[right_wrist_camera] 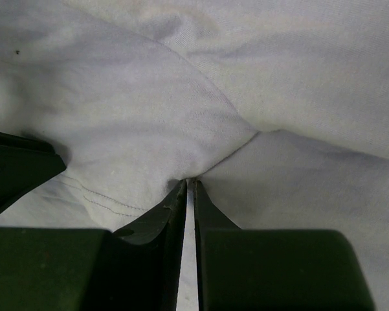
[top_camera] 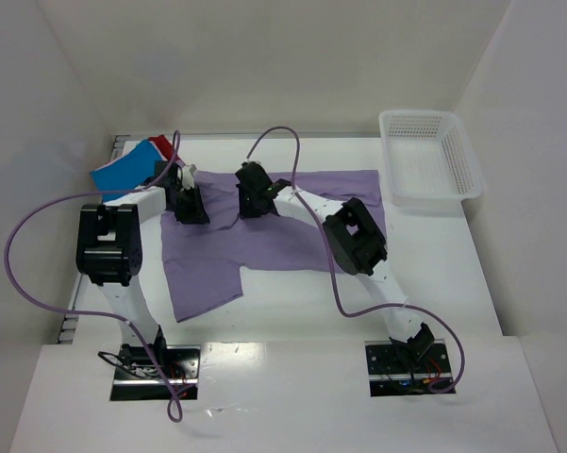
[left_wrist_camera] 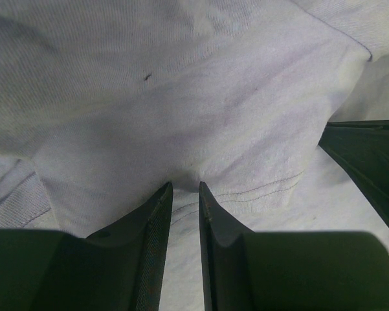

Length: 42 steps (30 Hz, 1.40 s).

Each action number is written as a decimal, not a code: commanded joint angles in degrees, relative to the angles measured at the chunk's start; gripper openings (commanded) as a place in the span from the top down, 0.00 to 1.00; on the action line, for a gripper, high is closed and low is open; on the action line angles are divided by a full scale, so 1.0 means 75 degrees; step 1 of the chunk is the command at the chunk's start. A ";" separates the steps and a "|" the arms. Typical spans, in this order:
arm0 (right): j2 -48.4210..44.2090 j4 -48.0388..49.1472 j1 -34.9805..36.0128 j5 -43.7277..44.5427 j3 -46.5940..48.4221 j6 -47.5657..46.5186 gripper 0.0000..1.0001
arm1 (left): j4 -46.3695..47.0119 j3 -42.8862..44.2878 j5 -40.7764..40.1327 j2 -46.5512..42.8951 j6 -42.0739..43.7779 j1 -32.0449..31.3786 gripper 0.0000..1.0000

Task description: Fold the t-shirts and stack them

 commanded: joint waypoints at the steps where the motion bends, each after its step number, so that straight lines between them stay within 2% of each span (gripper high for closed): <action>1: -0.0587 0.0097 0.0058 0.0015 -0.0196 -0.0108 0.86 | -0.0080 -0.0011 -0.0041 0.0261 0.0064 -0.0012 0.69; 4: -0.0353 0.0098 0.0058 -0.0207 -0.0196 -0.0108 0.86 | -0.0080 -0.0011 -0.0041 0.0261 0.0064 -0.0012 0.69; 9: 0.0314 -0.0288 0.0198 -0.0454 0.0764 -0.0190 0.86 | -0.0080 -0.0011 -0.0041 0.0261 0.0134 -0.0012 0.69; 17: 0.0572 -0.0171 0.0199 -0.0454 0.1396 -0.0190 0.84 | -0.0080 -0.0011 -0.0041 0.0261 0.0134 -0.0012 0.69; 33: 0.1744 -0.0476 0.0199 0.0178 0.3354 -0.0401 0.78 | -0.0080 -0.0011 0.0029 0.0331 0.0134 -0.0012 0.69; 35: 0.1745 -0.0476 0.0199 0.0178 0.3425 -0.0401 0.78 | -0.0080 -0.0011 0.0029 0.0331 0.0134 -0.0012 0.69; 39: 0.1816 -0.0627 0.0199 0.0318 0.3577 -0.0401 0.72 | -0.0080 -0.0011 0.0029 0.0331 0.0134 -0.0012 0.69; 42: 0.1337 -0.0803 0.0199 0.0588 0.3380 -0.0483 0.70 | -0.0080 -0.0011 0.0029 0.0331 0.0134 -0.0012 0.69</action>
